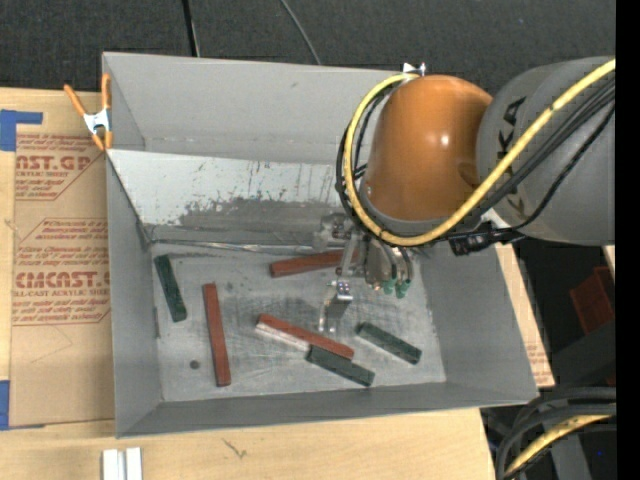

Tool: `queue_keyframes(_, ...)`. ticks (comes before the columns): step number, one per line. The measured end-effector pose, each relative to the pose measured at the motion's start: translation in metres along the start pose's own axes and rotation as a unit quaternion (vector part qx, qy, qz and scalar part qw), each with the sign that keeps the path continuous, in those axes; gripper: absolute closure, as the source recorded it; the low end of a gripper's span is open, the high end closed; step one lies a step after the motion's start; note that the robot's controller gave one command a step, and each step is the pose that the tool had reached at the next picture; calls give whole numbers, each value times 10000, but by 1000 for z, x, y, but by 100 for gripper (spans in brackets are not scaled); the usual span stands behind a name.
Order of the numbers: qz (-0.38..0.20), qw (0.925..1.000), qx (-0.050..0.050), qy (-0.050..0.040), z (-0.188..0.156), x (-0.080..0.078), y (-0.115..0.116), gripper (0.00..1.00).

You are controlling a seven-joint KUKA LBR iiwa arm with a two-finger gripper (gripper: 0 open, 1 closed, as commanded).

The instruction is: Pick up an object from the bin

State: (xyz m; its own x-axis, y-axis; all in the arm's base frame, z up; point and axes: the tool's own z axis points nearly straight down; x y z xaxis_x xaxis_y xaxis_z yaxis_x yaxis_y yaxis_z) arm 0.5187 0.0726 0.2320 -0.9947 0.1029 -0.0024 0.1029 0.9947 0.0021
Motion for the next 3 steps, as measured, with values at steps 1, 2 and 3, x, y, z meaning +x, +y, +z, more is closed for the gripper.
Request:
queue_keyframes(1, -427, 9991, 2, -29, 50, 1, -4, 0)
queue_keyframes(2, -600, 9982, 4, 15, 139, 12, -6, 100)
queue_keyframes(3, -601, 9982, 4, 15, 139, 12, -6, 100)
